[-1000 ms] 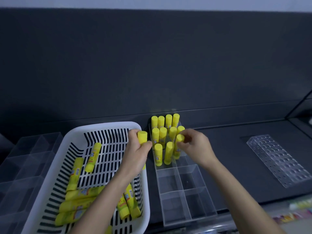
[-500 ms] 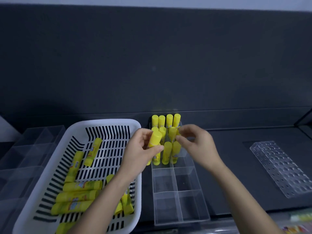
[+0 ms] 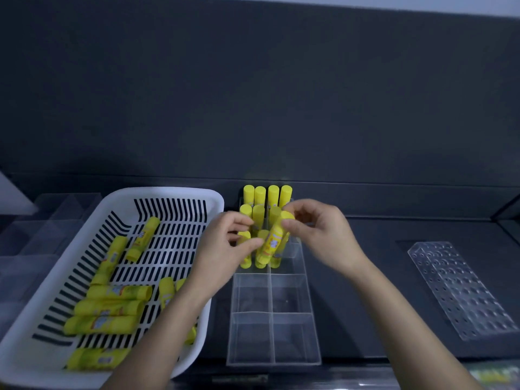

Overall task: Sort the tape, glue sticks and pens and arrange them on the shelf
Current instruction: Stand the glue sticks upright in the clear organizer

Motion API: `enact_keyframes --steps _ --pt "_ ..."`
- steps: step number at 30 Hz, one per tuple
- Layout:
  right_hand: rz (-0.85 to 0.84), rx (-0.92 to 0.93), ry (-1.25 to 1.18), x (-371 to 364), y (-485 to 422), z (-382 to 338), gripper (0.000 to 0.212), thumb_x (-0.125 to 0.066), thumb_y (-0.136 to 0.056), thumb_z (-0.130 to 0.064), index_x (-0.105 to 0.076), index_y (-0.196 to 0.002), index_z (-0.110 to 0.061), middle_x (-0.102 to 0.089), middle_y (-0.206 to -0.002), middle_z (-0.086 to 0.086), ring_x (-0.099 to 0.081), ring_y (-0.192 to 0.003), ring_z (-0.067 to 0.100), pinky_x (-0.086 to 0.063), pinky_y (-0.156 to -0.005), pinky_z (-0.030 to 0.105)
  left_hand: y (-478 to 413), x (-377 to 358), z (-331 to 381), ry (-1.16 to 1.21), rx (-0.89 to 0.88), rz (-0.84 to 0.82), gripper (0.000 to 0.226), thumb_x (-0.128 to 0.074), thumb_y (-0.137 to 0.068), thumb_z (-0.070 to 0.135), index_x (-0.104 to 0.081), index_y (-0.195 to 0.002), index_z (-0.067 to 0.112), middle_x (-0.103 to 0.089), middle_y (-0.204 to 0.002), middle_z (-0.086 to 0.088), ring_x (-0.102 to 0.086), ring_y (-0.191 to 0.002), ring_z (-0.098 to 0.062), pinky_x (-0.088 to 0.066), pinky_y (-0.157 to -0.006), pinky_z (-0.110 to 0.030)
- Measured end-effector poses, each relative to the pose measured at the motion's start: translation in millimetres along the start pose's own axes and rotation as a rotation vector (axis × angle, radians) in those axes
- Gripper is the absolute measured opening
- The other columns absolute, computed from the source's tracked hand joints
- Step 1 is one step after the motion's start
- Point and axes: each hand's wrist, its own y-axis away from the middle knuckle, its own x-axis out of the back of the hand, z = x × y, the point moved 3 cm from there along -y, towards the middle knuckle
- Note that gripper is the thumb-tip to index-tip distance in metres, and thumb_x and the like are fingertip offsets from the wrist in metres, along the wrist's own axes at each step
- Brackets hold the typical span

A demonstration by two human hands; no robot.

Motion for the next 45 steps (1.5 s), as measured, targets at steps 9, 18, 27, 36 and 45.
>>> enact_keyframes --steps 9,18,27,36,45 --pt "0.039 -0.040 0.397 8.9 -3.1 31.1 0.019 -0.070 -0.078 -0.012 -0.068 -0.097 -0.016 -0.062 -0.090 -0.002 -0.062 -0.078 0.012 -0.049 -0.076 0.023 10.6 17.9 -35.1 -0.297 0.102 0.048 0.040 -0.077 -0.078 0.017 -0.059 -0.113 0.021 -0.053 -0.110 0.007 -0.051 -0.100 -0.005 -0.039 -0.084 -0.018" --pt "-0.036 -0.128 0.555 -15.4 4.5 35.6 0.013 -0.057 -0.074 -0.002 -0.061 -0.076 -0.014 -0.061 -0.086 0.006 -0.058 -0.081 0.022 -0.046 -0.071 0.030 15.4 35.0 -37.5 -0.238 0.092 -0.075 0.036 -0.077 -0.078 0.019 -0.061 -0.110 0.025 -0.056 -0.110 0.009 -0.053 -0.100 -0.002 -0.044 -0.082 -0.018" --pt "0.157 0.113 0.472 -37.2 12.8 -20.3 0.023 -0.064 -0.085 -0.007 -0.068 -0.107 -0.013 -0.059 -0.099 -0.003 -0.059 -0.092 0.014 -0.049 -0.078 0.026 21.7 70.0 -43.0 -0.314 0.086 -0.242 0.031 -0.073 -0.083 0.029 -0.062 -0.112 0.024 -0.059 -0.111 0.010 -0.056 -0.103 -0.004 -0.045 -0.083 -0.020" --pt "-0.209 0.281 0.455 -152.4 24.7 -43.2 0.017 -0.054 -0.090 -0.005 -0.066 -0.101 -0.004 -0.064 -0.097 0.009 -0.057 -0.089 0.020 -0.043 -0.076 0.024 43.4 148.5 -84.4 -0.725 0.156 -0.525 0.061 -0.069 -0.086 0.038 -0.044 -0.139 0.023 -0.043 -0.142 0.003 -0.044 -0.128 -0.014 -0.040 -0.101 -0.028" --pt "-0.357 0.182 0.756 -202.1 30.8 -26.6 0.018 -0.045 -0.090 -0.013 -0.060 -0.097 -0.007 -0.058 -0.097 0.009 -0.058 -0.087 0.028 -0.051 -0.071 0.040 47.6 170.0 -109.0 -1.100 0.163 -0.847 0.091 -0.072 -0.077 0.022 -0.018 -0.150 0.027 -0.036 -0.143 0.000 -0.036 -0.128 -0.021 -0.037 -0.103 -0.032"
